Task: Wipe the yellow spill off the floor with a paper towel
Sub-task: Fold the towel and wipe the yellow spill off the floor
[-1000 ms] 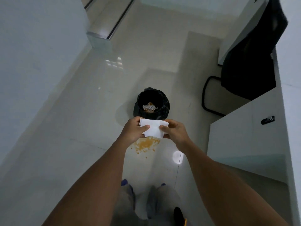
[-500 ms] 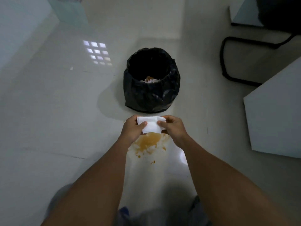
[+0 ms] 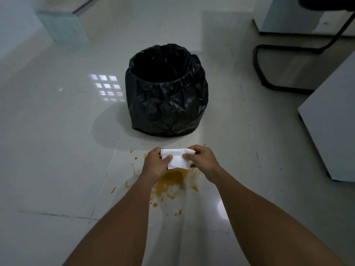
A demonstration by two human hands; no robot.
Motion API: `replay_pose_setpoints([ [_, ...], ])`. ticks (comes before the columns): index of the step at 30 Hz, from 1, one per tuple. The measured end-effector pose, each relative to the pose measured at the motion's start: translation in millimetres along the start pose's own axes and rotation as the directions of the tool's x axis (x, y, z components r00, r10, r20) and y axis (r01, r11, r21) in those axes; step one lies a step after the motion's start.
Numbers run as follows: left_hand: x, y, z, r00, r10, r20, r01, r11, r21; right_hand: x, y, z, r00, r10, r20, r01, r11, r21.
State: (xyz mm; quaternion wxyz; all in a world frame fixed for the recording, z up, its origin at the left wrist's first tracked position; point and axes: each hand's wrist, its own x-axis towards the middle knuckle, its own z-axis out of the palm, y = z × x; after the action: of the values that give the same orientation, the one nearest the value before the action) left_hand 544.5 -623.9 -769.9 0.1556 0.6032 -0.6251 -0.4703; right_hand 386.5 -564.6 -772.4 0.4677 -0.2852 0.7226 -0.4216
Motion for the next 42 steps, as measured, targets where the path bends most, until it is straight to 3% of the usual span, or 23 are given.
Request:
replay_pose_setpoints([
  [4, 11, -8, 22, 0.998, 0.06, 0.03, -0.061, 0.998, 0.011, 14, 15, 0, 0.996, -0.081, -0.032, 0.08, 0.996, -0.037],
  [13, 24, -26, 51, 0.988, 0.122, 0.093, -0.119, 0.992, -0.037, 22, 53, -24, 0.993, -0.078, -0.086, 0.078, 0.997, -0.008],
  [17, 25, -29, 58, 0.987, 0.123, 0.1, -0.11, 0.986, -0.127, 25, 71, -44, 0.972, -0.026, -0.234, 0.03, 0.999, 0.015],
  [22, 28, -37, 55, 0.969, 0.221, 0.111, -0.222, 0.975, -0.01, 31, 93, -54, 0.927, -0.049, -0.371, -0.001, 0.991, -0.135],
  [26, 36, -54, 27, 0.917, 0.4, -0.013, -0.393, 0.906, 0.156, 39, 100, -50, 0.899, -0.156, -0.408, 0.038, 0.958, -0.284],
  [30, 45, -98, -26, 0.857, 0.504, -0.11, -0.416, 0.801, 0.43, 44, 103, -41, 0.899, -0.199, -0.39, 0.016, 0.906, -0.424],
  [33, 44, -132, -63, 0.879, 0.467, -0.095, -0.332, 0.742, 0.582, 39, 103, -33, 0.851, -0.344, -0.396, -0.026, 0.726, -0.687],
  [35, 43, -153, -81, 0.895, 0.423, -0.139, -0.26, 0.751, 0.607, 34, 101, -31, 0.822, -0.472, -0.318, 0.035, 0.599, -0.8],
  [37, 42, -171, -91, 0.913, 0.378, -0.155, -0.203, 0.749, 0.63, 27, 104, -28, 0.831, -0.528, -0.174, 0.175, 0.544, -0.82],
  [39, 43, -185, -96, 0.93, 0.342, -0.134, -0.18, 0.742, 0.646, 18, 115, -18, 0.864, -0.491, -0.112, 0.223, 0.573, -0.789],
  [42, 41, -197, -96, 0.941, 0.325, -0.092, -0.188, 0.731, 0.656, 12, 132, -5, 0.933, -0.356, -0.062, 0.172, 0.589, -0.79],
])
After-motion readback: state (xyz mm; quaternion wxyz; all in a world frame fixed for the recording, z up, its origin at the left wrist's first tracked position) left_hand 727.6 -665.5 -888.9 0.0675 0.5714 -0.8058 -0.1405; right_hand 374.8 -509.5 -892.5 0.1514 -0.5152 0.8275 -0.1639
